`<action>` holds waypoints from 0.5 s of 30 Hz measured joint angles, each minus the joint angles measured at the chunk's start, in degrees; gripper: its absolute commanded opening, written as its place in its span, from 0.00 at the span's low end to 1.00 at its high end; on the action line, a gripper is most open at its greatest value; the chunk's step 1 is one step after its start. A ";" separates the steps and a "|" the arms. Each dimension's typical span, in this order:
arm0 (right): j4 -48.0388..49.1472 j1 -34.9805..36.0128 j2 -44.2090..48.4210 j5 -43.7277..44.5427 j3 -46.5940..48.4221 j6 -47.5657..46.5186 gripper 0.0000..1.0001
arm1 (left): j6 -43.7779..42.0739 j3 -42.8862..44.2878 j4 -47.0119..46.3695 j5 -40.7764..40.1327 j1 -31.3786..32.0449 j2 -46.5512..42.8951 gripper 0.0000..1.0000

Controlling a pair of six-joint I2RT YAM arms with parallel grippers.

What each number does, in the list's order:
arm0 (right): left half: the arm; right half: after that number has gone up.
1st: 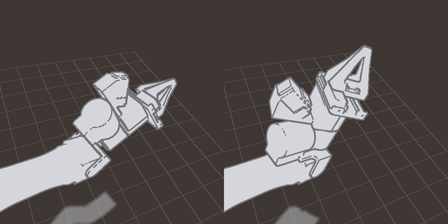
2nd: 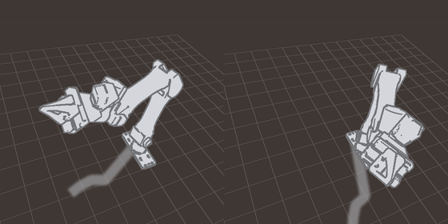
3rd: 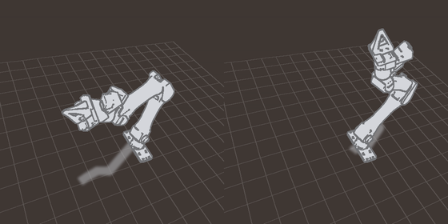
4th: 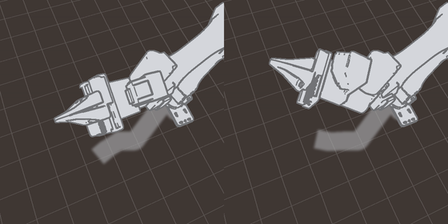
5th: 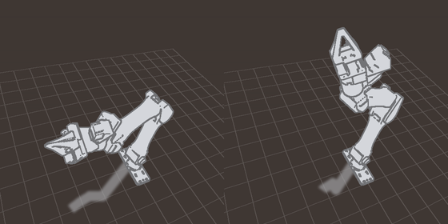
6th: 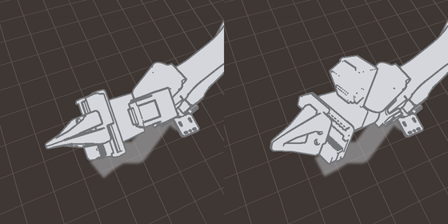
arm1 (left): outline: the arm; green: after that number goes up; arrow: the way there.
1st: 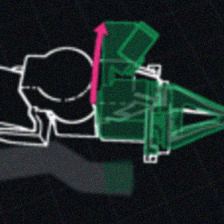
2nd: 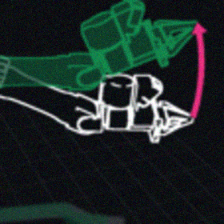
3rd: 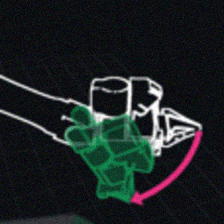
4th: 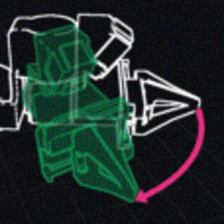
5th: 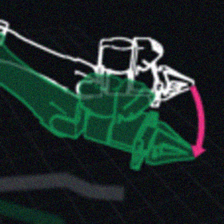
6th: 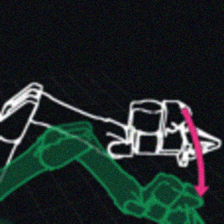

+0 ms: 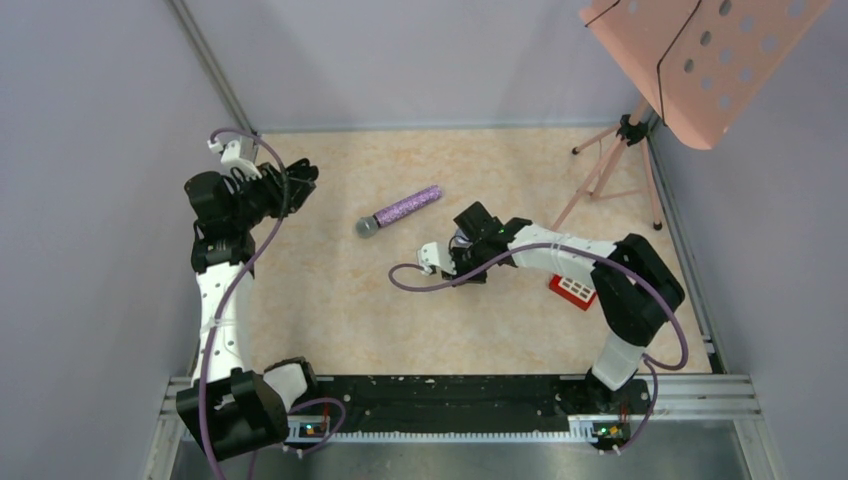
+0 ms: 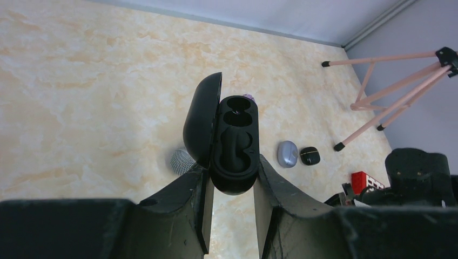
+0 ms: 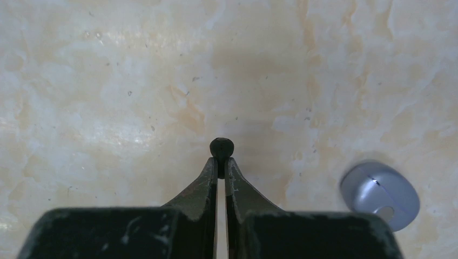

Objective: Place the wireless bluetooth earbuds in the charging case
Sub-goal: Pick up the earbud from the center of the board, then place the earbud in the charging case.

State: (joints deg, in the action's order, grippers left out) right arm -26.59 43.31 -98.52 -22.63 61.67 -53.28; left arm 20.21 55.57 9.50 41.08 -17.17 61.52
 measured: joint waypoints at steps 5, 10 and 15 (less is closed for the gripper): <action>-6.71 -0.90 0.87 -3.23 8.22 1.99 0.00 | -1.16 -1.77 -6.80 6.47 2.80 0.22 0.00; -13.77 -3.15 3.72 -7.98 22.97 6.73 0.00 | -7.89 -3.89 -12.61 15.67 9.81 2.38 0.00; -17.16 -3.98 5.81 -11.98 37.62 13.64 0.00 | -18.21 -4.15 -12.55 21.94 18.03 5.88 0.00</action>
State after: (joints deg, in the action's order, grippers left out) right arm -43.75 39.33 -92.71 -34.61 99.29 -39.64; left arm 2.00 51.42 -3.05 63.02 0.86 67.40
